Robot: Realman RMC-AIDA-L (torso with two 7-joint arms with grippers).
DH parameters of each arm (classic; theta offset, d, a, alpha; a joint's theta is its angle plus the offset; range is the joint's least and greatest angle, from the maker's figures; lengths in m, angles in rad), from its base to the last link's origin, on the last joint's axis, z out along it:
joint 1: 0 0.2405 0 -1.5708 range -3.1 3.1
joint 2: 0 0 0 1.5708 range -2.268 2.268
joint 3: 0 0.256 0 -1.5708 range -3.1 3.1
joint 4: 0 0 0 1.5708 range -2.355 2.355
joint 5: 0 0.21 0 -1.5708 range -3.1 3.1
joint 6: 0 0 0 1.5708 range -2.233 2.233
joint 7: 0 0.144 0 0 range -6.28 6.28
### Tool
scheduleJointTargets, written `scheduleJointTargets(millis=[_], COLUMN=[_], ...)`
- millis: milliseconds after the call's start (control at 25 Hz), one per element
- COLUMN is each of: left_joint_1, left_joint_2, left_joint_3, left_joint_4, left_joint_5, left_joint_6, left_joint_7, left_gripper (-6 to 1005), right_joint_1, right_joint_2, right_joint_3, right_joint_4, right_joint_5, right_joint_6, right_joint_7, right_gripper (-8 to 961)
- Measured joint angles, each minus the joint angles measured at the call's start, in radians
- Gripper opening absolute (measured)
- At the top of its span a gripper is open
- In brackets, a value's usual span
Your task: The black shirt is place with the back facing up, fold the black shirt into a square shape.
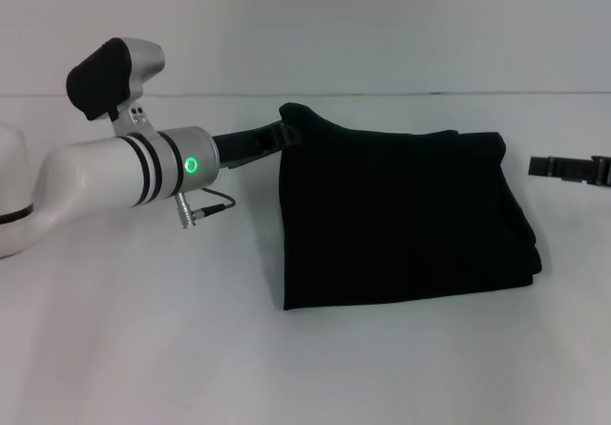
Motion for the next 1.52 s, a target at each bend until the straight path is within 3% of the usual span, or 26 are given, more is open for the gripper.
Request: scheduleJointTargets(millis=[120,240,400,720,1040,1120,1520], left_joint_1=[0.0,-0.003,-0.005,-0.008,-0.012,-0.012,-0.013], left_joint_2=[0.004,0.004,0.005,0.006,0.009,0.01,0.009], left_joint_3=[-0.001,0.001,0.002,0.004,0.004,0.003,0.003], left_joint_4=[0.014,0.023,0.024,0.025,0.025,0.025,0.024], left_joint_5=[0.0,0.0,0.0,0.0,0.0,0.0,0.0], left_joint_6=[0.003,0.005,0.004,-0.002,-0.004,-0.005,-0.018], left_joint_7=[0.0,0.0,0.0,0.0,0.002,0.002,0.002], left_gripper=[45,46,47,49,51,52,54], right_joint_1=[-0.005,-0.001,0.014,0.074,0.102,0.101,0.096], right_joint_2=[-0.015,-0.042,-0.048,-0.007,0.004,0.004,-0.004], right_joint_3=[0.0,-0.007,-0.007,-0.01,-0.034,-0.034,-0.048], right_joint_4=[0.01,0.063,0.098,0.131,0.156,0.155,0.155], right_joint_5=[-0.008,-0.022,-0.066,-0.167,-0.179,-0.179,-0.179], right_joint_6=[-0.044,-0.071,-0.065,-0.03,-0.01,-0.012,-0.058], right_joint_7=[0.009,0.02,0.021,0.021,0.022,0.022,0.018], right_gripper=[822,820,806,730,653,465,76])
